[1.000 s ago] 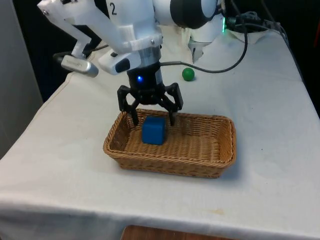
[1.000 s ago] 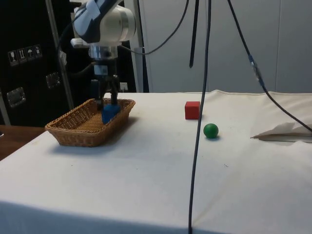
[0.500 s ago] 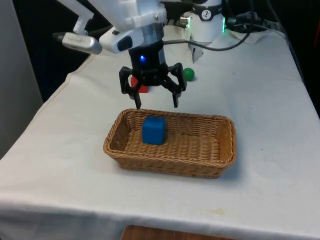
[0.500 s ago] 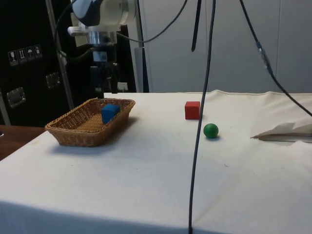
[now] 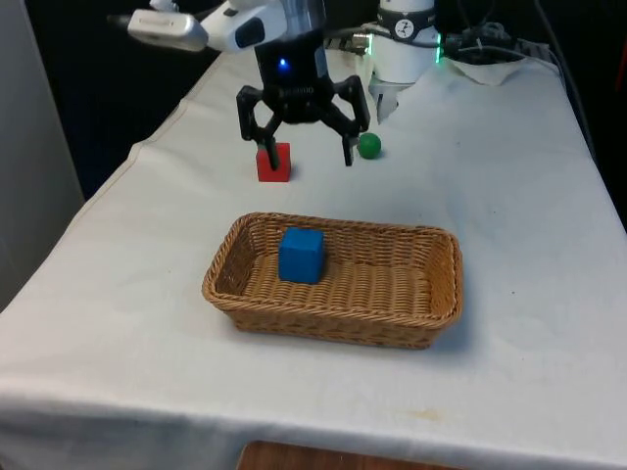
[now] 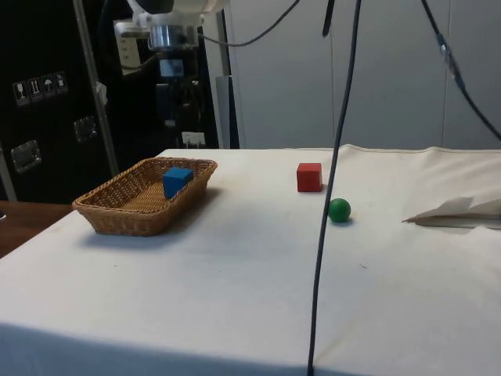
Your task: Place all non-red objects into the basket.
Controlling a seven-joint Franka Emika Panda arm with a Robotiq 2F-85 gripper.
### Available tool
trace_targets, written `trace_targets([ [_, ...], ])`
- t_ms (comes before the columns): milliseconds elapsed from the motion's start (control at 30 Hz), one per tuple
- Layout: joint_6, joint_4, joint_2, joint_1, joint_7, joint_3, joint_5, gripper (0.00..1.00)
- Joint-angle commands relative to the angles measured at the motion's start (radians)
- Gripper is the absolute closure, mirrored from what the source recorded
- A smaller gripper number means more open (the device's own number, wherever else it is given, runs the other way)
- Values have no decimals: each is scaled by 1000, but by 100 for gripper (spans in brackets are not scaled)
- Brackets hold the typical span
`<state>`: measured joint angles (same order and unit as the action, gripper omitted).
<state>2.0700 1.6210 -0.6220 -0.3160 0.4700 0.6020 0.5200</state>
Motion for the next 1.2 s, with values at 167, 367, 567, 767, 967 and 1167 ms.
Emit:
trace_targets([
  [167, 12, 74, 79, -21, -6, 12, -43, 0],
  [367, 0, 100, 122, -14, -3, 0, -62, 0],
  [567, 22, 170, 196, -35, -21, 8, -114, 0],
  [767, 41, 221, 246, -45, -34, 4, -153, 0],
  [967, 70, 272, 291, -53, -47, -1, -184, 0],
  [1167, 106, 329, 341, -57, -64, -17, -217, 0],
])
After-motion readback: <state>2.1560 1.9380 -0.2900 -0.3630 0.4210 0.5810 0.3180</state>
